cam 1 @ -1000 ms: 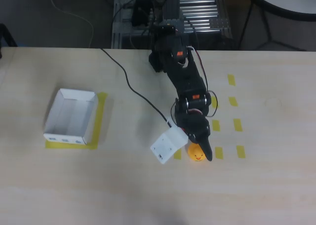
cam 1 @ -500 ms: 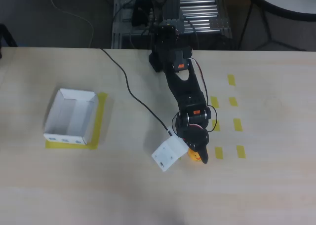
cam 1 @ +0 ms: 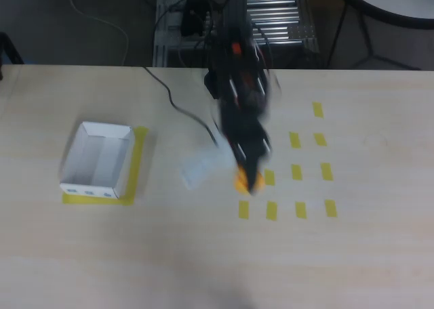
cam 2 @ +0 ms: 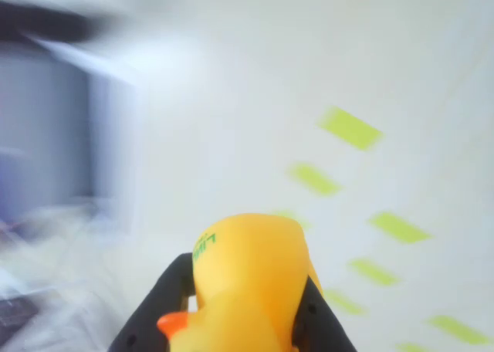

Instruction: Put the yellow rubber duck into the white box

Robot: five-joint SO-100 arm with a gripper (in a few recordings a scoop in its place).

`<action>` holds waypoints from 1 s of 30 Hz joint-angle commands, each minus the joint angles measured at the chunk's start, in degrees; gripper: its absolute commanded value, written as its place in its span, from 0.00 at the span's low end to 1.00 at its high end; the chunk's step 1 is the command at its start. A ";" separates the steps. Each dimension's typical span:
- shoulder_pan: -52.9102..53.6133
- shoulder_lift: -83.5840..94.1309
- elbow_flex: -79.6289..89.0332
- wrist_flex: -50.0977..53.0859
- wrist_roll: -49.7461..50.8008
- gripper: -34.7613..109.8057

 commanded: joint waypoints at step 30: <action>60.12 -9.93 22.94 -33.40 -13.89 0.24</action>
